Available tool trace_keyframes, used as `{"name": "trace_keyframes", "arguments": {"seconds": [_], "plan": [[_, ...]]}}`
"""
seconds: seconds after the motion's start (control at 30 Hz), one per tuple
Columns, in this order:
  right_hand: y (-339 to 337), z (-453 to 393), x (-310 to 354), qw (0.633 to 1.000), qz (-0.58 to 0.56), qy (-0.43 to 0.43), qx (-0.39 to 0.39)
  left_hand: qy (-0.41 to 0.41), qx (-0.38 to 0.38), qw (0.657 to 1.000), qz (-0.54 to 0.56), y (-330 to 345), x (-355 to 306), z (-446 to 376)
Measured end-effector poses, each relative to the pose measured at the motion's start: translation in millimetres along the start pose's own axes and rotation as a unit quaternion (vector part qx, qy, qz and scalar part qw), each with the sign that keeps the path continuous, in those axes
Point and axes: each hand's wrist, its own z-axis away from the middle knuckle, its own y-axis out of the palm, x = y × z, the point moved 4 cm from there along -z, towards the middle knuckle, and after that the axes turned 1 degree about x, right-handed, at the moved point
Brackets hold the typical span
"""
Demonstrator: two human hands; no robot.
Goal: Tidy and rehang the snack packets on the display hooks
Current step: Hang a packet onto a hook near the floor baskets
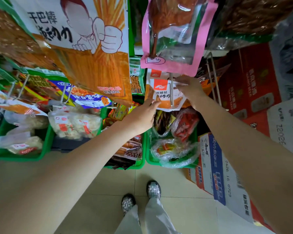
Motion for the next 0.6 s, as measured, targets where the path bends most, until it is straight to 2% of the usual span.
{"name": "trace_keyframes", "arguments": {"seconds": [0.17, 0.23, 0.4, 0.5, 0.6], "plan": [[-20, 56, 10, 0.997, 0.001, 0.006, -0.079, 0.059, -0.037, 0.998, -0.004, -11, -10, 28], [-22, 92, 27, 0.997, 0.010, -0.019, -0.080, 0.103, -0.070, 0.992, -0.008, -26, -18, 46], [-8, 165, 120, 0.981, 0.035, -0.190, -0.014, 0.200, -0.215, 0.956, -0.007, -97, -30, 100], [-1, 182, 187, 0.961, -0.035, -0.272, -0.013, 0.182, -0.295, 0.938, 0.001, -138, -21, 125], [7, 184, 227, 0.951, -0.080, -0.295, -0.034, 0.144, -0.353, 0.925, -0.001, -166, -7, 145]]}}
